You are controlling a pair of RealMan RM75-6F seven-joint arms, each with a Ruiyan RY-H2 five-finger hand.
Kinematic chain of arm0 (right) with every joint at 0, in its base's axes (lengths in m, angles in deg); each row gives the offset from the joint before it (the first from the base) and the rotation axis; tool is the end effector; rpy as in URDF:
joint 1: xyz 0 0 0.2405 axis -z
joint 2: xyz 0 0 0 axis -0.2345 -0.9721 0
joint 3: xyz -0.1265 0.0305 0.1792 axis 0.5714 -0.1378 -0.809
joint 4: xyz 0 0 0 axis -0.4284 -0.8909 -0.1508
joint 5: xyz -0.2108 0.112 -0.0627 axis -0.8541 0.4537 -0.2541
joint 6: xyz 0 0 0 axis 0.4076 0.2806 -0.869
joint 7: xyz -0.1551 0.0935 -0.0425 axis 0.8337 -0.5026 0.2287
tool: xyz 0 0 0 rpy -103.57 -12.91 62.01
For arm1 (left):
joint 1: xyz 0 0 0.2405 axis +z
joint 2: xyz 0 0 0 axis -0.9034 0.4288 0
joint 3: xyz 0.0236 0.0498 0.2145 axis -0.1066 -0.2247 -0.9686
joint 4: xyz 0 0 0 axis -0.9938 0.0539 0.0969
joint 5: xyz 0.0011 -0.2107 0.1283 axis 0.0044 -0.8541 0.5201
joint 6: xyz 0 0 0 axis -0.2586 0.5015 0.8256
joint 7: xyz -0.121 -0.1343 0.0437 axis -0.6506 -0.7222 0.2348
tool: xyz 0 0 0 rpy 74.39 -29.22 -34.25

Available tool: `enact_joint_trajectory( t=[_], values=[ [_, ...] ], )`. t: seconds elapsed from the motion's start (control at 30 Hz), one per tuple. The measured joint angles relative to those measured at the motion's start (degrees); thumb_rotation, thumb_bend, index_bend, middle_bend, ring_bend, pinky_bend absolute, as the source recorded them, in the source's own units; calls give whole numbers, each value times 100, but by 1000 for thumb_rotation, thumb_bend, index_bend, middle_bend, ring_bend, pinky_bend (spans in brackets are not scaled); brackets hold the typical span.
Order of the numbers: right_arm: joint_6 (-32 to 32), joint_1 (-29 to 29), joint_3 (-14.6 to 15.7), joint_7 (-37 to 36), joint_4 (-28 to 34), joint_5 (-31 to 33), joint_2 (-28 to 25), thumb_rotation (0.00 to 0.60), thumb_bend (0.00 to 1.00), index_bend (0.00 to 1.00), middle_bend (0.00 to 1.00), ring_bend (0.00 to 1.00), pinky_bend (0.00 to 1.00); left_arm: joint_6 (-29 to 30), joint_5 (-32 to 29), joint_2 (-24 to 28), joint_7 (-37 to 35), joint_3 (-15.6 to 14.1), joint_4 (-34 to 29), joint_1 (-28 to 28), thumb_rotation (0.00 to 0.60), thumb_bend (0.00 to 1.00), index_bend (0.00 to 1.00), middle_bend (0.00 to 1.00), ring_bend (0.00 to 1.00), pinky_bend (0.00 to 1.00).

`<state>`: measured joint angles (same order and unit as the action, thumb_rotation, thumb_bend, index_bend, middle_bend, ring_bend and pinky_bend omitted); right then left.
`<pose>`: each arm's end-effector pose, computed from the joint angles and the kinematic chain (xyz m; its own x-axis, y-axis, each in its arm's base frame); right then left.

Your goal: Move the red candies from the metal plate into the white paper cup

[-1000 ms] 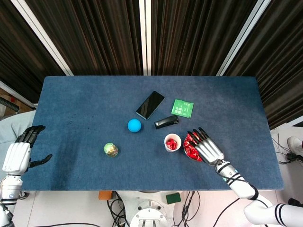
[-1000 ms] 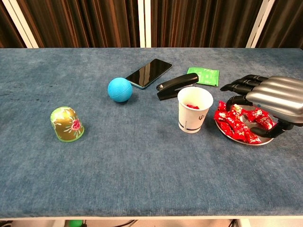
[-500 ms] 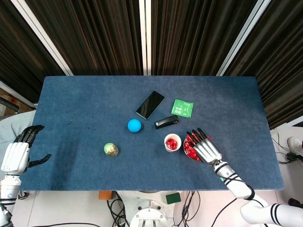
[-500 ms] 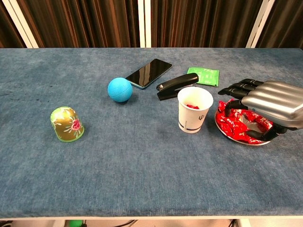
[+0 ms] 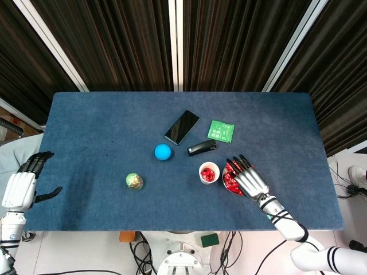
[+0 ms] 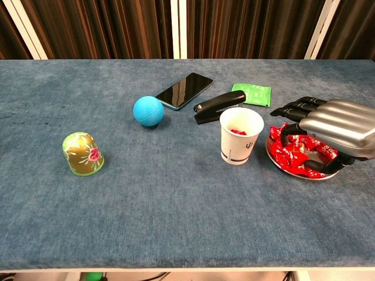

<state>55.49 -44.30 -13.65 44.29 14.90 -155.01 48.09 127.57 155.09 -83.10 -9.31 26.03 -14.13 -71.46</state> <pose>-0.1884 -0.2871 -0.0721 0.7658 -0.1557 0.6240 -0.5965 -0.5347 0.5986 -0.2996 0.2362 0.0979 0.2433 -0.0086 0.9699 0.9689 -0.0448 -0.2434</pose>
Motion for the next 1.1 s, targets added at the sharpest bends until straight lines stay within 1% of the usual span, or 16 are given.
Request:
enact_joint_trajectory(
  t=[0.87, 1.1],
  values=[
    [176, 75, 10, -323, -288, -284, 148, 600, 379, 496, 20, 0, 0, -49, 7, -32, 0, -27, 28, -17, 600, 121, 162, 136, 96, 240],
    [228, 97, 15, -370, -365, -359, 169, 600, 382, 552, 28, 0, 0, -66, 18, -39, 5, -31, 28, -31, 600, 120, 162, 136, 96, 240]
  ],
)
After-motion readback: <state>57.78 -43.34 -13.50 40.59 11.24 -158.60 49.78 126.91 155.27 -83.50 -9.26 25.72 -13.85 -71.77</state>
